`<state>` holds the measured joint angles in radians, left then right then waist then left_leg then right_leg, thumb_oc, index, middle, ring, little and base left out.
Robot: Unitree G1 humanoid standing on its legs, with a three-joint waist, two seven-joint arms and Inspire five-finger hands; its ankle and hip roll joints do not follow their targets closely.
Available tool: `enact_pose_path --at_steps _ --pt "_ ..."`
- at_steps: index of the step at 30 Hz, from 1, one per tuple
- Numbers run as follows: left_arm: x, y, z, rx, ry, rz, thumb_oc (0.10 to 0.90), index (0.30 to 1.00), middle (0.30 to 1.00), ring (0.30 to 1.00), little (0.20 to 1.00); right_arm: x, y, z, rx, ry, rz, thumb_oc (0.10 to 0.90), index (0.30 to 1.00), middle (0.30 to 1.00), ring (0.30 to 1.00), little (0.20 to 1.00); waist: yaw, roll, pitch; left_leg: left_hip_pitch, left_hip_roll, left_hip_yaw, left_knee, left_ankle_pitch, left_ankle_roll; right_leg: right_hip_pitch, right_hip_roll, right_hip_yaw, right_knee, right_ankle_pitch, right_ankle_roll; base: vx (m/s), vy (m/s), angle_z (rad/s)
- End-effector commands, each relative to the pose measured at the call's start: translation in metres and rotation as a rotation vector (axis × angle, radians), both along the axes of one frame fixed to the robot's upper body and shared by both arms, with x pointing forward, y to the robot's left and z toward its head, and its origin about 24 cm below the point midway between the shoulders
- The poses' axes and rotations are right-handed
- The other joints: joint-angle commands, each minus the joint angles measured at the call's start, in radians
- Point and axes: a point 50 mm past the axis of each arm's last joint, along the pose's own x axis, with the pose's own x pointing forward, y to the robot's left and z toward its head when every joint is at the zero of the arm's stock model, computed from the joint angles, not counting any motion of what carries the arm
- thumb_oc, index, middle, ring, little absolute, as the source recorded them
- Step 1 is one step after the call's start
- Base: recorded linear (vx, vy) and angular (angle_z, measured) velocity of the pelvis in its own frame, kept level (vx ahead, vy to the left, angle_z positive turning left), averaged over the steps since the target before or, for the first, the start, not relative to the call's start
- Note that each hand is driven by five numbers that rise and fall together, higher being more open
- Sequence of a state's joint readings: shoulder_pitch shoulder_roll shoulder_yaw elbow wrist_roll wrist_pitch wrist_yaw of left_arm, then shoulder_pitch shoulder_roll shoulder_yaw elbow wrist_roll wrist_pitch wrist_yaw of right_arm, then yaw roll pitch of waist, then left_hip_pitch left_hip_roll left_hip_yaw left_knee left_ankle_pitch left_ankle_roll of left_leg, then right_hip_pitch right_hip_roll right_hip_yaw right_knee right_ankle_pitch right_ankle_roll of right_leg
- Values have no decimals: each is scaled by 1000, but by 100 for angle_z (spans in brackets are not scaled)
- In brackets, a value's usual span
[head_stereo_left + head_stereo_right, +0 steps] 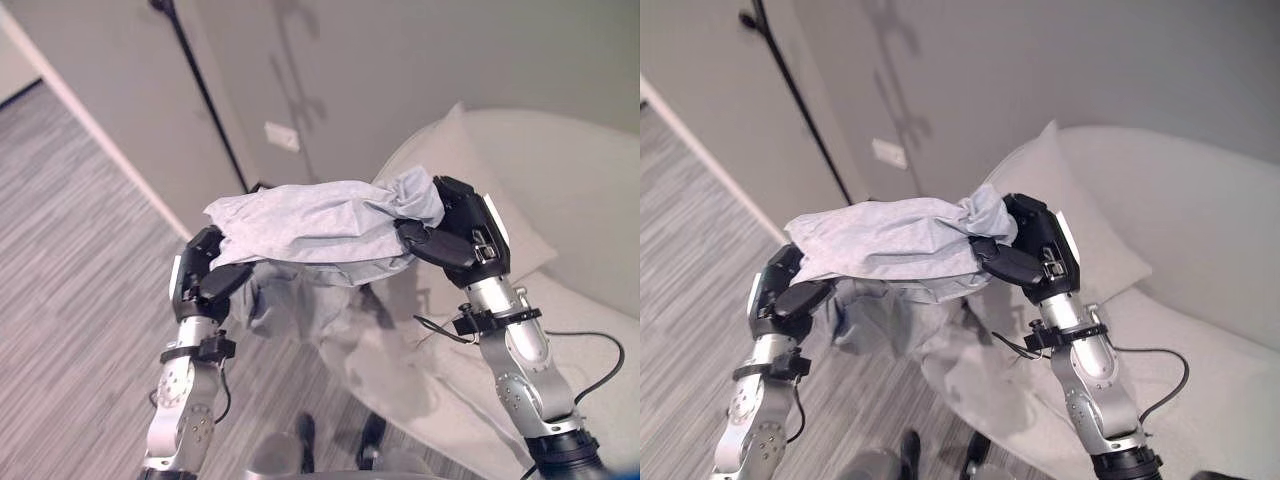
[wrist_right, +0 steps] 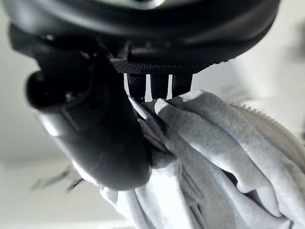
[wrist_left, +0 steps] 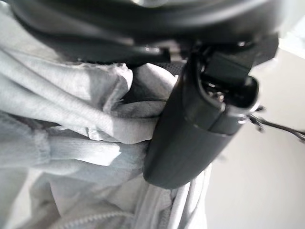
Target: Hang the clothes on the sofa on the clothes rack.
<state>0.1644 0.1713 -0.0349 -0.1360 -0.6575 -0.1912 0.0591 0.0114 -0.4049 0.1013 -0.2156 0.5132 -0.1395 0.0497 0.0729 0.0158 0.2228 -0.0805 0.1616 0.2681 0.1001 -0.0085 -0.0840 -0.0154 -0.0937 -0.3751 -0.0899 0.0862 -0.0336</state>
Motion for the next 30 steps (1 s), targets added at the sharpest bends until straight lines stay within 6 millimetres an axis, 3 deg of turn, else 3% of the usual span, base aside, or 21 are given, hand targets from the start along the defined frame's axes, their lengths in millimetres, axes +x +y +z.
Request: enact_pose_path --at_steps 1,4,5,6,10,11,12,14,16,17,18,19,20,21,22,24,26,29,30 --pt "-5 50 45 10 -232 227 400 300 300 300 300 -5 -31 45 34 -248 -161 400 300 300 300 300 -39 -32 -69 43 92 -16 -81 83 -43 97 -108 26 11 -67 160 53 297 -16" --pt "6 40 52 32 -247 165 400 300 300 300 300 -6 -29 34 28 -190 -142 400 300 300 300 300 -59 -38 -62 57 215 -2 -119 173 -78 94 -164 21 42 -86 185 71 437 -10" --pt "8 33 55 43 -258 129 400 300 300 300 300 -6 -27 29 11 -165 -131 400 300 300 300 300 -54 -24 -71 61 234 -47 -126 210 -111 96 -183 25 58 -85 205 108 404 -7" --pt "8 33 55 43 -257 129 400 300 300 300 300 -6 -28 29 11 -165 -132 400 300 300 300 300 -56 -22 -72 60 235 -50 -128 212 -112 97 -182 23 58 -86 205 140 415 -14" --pt "11 16 52 74 -253 30 400 300 300 300 300 -12 -30 18 6 -120 -141 400 300 300 300 300 -72 -30 -102 36 178 -60 -60 78 -111 122 -278 13 61 -25 245 141 460 -2" --pt "13 12 53 157 -250 -14 400 300 300 300 300 -16 -28 9 22 -84 -149 400 300 300 300 300 -70 -59 -103 27 110 -46 -30 22 -69 109 -349 23 107 41 261 125 489 31" --pt "13 12 53 158 -251 -14 400 300 300 300 300 -16 -28 10 23 -85 -149 400 300 300 300 300 -70 -63 -105 23 105 -45 -30 24 -66 105 -355 24 106 44 262 108 476 43" --pt "14 14 59 229 -265 -29 400 300 300 300 300 -13 -22 2 38 -53 -139 400 300 300 300 300 -61 -78 -98 25 50 -25 -31 -4 -19 66 -401 25 188 94 252 54 395 24" --pt "16 19 65 288 -279 -4 400 300 300 300 300 -8 -14 -1 13 -38 -121 400 300 300 300 300 -48 -83 -75 50 -4 -5 -36 -31 25 32 -455 -5 293 151 245 72 514 13" --pt "15 21 66 307 -283 5 400 300 300 300 300 -7 -9 -1 -1 -39 -104 400 300 300 300 300 -41 -72 -68 75 -20 -5 -43 -58 38 24 -470 -27 358 150 251 173 677 19" --pt "14 21 67 331 -279 7 400 300 300 300 300 -7 -6 -2 -2 -33 -89 400 300 300 300 300 -47 -70 -57 110 -54 -3 -63 -73 67 -2 -447 -39 455 102 235 160 481 13" --pt "14 21 67 331 -278 7 400 300 300 300 300 -7 -6 -2 -2 -33 -89 400 300 300 300 300 -46 -71 -56 113 -54 -2 -65 -73 67 -5 -449 -36 463 96 234 174 549 31" --pt "14 19 63 339 -265 -9 400 300 300 300 300 -11 -10 -4 7 -27 -94 400 300 300 300 300 -67 -75 -55 139 -86 -3 -93 -56 91 -49 -346 -17 483 40 189 80 227 27" --pt "14 19 63 338 -264 -9 400 300 300 300 300 -12 -10 -4 6 -26 -94 400 300 300 300 300 -65 -73 -55 141 -84 -1 -95 -56 89 -50 -344 -16 486 36 187 139 334 15" --pt "12 19 62 355 -263 -14 400 300 300 300 300 -13 -12 -3 -4 -28 -94 400 300 300 300 300 -73 -74 -53 157 -96 -6 -108 -55 97 -76 -286 -10 490 6 179 103 141 6" --pt "8 21 60 368 -251 -5 400 300 300 300 300 -14 -13 -5 -17 -19 -87 400 300 300 300 300 -68 -70 -57 191 -108 -5 -132 -78 94 -93 -222 -40 479 -50 189 201 175 10" --pt "8 24 60 367 -247 22 400 300 300 300 300 -12 -12 -3 -16 -27 -80 400 300 300 300 300 -65 -71 -56 219 -119 -2 -160 -79 94 -126 -184 -97 447 -68 182 158 118 -17" --pt "10 23 58 347 -241 37 400 300 300 300 300 -11 -12 -2 -15 -35 -78 400 300 300 300 300 -78 -74 -52 244 -123 -12 -181 -82 89 -171 -130 -78 395 -63 176 145 12 -9" --pt "17 16 58 332 -246 22 400 300 300 300 300 -11 -13 -1 -9 -43 -93 400 300 300 300 300 -120 -93 -40 271 -138 -35 -182 -102 82 -244 -70 22 272 -2 180 157 -50 6"
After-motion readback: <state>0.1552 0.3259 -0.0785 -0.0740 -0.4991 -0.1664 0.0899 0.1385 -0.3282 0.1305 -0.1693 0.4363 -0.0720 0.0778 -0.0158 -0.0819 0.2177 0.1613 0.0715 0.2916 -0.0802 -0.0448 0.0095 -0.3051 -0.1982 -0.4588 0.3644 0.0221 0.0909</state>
